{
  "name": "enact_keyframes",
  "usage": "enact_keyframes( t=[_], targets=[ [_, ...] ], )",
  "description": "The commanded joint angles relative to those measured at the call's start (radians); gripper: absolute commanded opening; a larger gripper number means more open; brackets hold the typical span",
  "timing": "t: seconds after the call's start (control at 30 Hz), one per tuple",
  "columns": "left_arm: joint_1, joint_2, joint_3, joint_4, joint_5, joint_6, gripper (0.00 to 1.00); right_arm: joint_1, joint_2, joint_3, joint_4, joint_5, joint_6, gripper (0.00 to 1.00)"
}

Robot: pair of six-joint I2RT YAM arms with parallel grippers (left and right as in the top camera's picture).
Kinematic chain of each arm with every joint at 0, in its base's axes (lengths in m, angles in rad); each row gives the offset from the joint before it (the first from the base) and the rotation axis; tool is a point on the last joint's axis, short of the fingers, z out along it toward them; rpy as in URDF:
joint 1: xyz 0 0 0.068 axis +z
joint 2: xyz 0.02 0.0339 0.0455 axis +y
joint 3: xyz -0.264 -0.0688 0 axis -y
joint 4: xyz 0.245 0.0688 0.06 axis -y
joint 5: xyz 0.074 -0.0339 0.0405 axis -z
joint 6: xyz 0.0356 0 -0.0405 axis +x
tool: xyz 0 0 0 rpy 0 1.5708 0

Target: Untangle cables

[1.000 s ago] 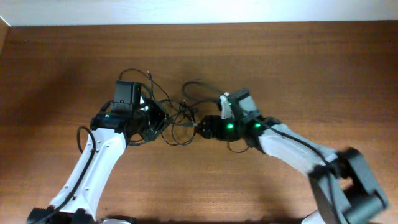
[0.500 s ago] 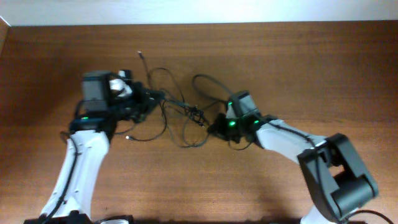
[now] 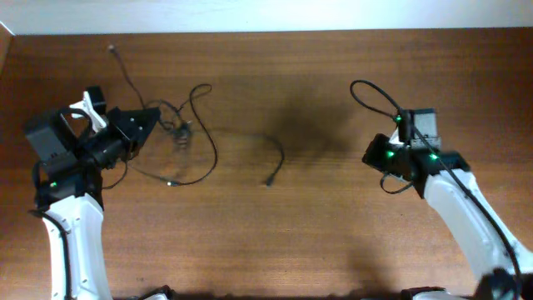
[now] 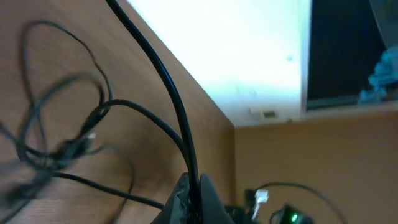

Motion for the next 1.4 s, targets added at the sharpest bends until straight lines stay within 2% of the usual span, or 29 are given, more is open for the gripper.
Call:
enact_keyframes(
  t=[0.0, 0.07, 0.1, 0.13, 0.17, 0.2, 0.27, 0.3, 0.37, 0.43, 0.47, 0.5, 0.53, 0.6, 0.63, 0.67, 0.73, 0.77, 0.93, 0.97, 1.0, 1.03, 1.13, 1.2, 1.27, 1.33, 1.37],
  targets=[
    [-0.128, -0.011, 0.016, -0.029, 0.156, 0.294, 0.0, -0.002, -0.025, 0.002, -0.008, -0.15, -0.091, 0.15],
    [-0.245, -0.006, 0.015, -0.111, -0.047, 0.293, 0.0, -0.002, -0.025, 0.002, -0.011, -0.175, -0.09, 0.15],
    [-0.294, -0.001, 0.015, -0.138, -0.167, 0.293, 0.07, -0.002, -0.025, 0.002, -0.014, -0.18, -0.087, 0.15],
    [-0.353, 0.006, 0.015, -0.167, -0.339, 0.293, 0.29, -0.002, -0.025, 0.002, -0.016, -0.181, -0.087, 0.16],
    [-0.424, 0.016, 0.015, -0.202, -0.574, 0.277, 0.54, -0.002, -0.025, 0.002, -0.023, -0.181, -0.087, 0.16],
    [-0.478, 0.024, 0.015, -0.235, -0.762, 0.235, 0.55, -0.002, -0.025, 0.002, -0.032, -0.181, -0.088, 0.16],
    [-0.565, 0.044, 0.015, -0.313, -1.073, 0.122, 0.68, -0.002, -0.025, 0.002, -0.054, -0.178, -0.088, 0.18],
    [-0.596, 0.055, 0.015, -0.348, -1.159, 0.068, 0.72, -0.002, -0.025, 0.002, -0.063, -0.178, -0.088, 0.2],
    [-0.634, 0.089, 0.015, -0.393, -1.196, 0.039, 0.8, -0.002, -0.024, 0.002, -0.07, -0.178, -0.087, 0.24],
    [-0.644, 0.132, 0.015, -0.391, -1.128, 0.037, 0.87, -0.002, -0.024, 0.002, -0.077, -0.178, -0.088, 0.28],
    [-0.646, 0.155, 0.015, -0.367, -1.077, 0.039, 0.88, -0.002, -0.024, 0.002, -0.078, -0.178, -0.088, 0.28],
    [-0.646, 0.193, 0.015, -0.31, -0.986, 0.069, 0.84, -0.002, -0.023, 0.002, -0.077, -0.178, -0.088, 0.29],
    [-0.646, 0.217, 0.015, -0.266, -0.917, 0.079, 0.77, -0.002, -0.022, 0.002, -0.077, -0.178, -0.088, 0.3],
    [-0.646, 0.255, 0.015, -0.179, -0.786, 0.079, 0.51, -0.002, -0.018, 0.002, -0.077, -0.178, -0.088, 0.3],
    [-0.647, 0.287, 0.015, -0.092, -0.705, 0.079, 0.47, -0.002, -0.014, 0.002, -0.077, -0.178, -0.088, 0.31],
    [-0.652, 0.314, 0.015, -0.039, -0.686, 0.074, 0.54, -0.002, -0.014, 0.002, -0.077, -0.178, -0.087, 0.31],
    [-0.666, 0.376, 0.015, 0.018, -0.693, 0.052, 0.59, -0.002, -0.014, 0.002, -0.077, -0.178, -0.088, 0.31],
    [-0.676, 0.446, 0.015, 0.019, -0.693, -0.035, 0.46, -0.002, -0.014, 0.002, -0.077, -0.178, -0.088, 0.32],
    [-0.689, 0.6, 0.015, 0.042, -0.673, -0.204, 0.31, -0.002, -0.014, 0.002, -0.077, -0.177, -0.088, 0.32],
    [-0.697, 0.634, 0.015, 0.06, -0.658, -0.209, 0.22, -0.002, -0.014, 0.002, -0.077, -0.177, -0.088, 0.33],
    [-0.699, 0.649, 0.015, 0.065, -0.656, -0.209, 0.18, -0.002, -0.014, 0.002, -0.077, -0.177, -0.088, 0.33],
    [-0.702, 0.67, 0.015, 0.068, -0.655, -0.209, 0.02, -0.002, -0.014, 0.002, -0.077, -0.177, -0.088, 0.33],
    [-0.698, 0.679, 0.017, 0.095, -0.591, -0.171, 0.0, -0.002, -0.014, 0.002, -0.078, -0.178, -0.088, 0.33],
    [-0.684, 0.67, 0.021, 0.208, -0.406, -0.068, 0.0, -0.002, -0.014, 0.002, -0.083, -0.178, -0.088, 0.33],
    [-0.657, 0.655, 0.022, 0.417, -0.093, 0.02, 0.0, -0.002, -0.014, 0.002, -0.089, -0.178, -0.088, 0.33],
    [-0.626, 0.652, 0.022, 0.755, 0.246, -0.015, 0.0, -0.002, -0.014, 0.002, -0.098, -0.178, -0.087, 0.34],
    [-0.618, 0.652, 0.022, 0.942, 0.367, -0.108, 0.0, -0.002, -0.014, 0.002, -0.103, -0.196, -0.087, 0.4]
  ],
)
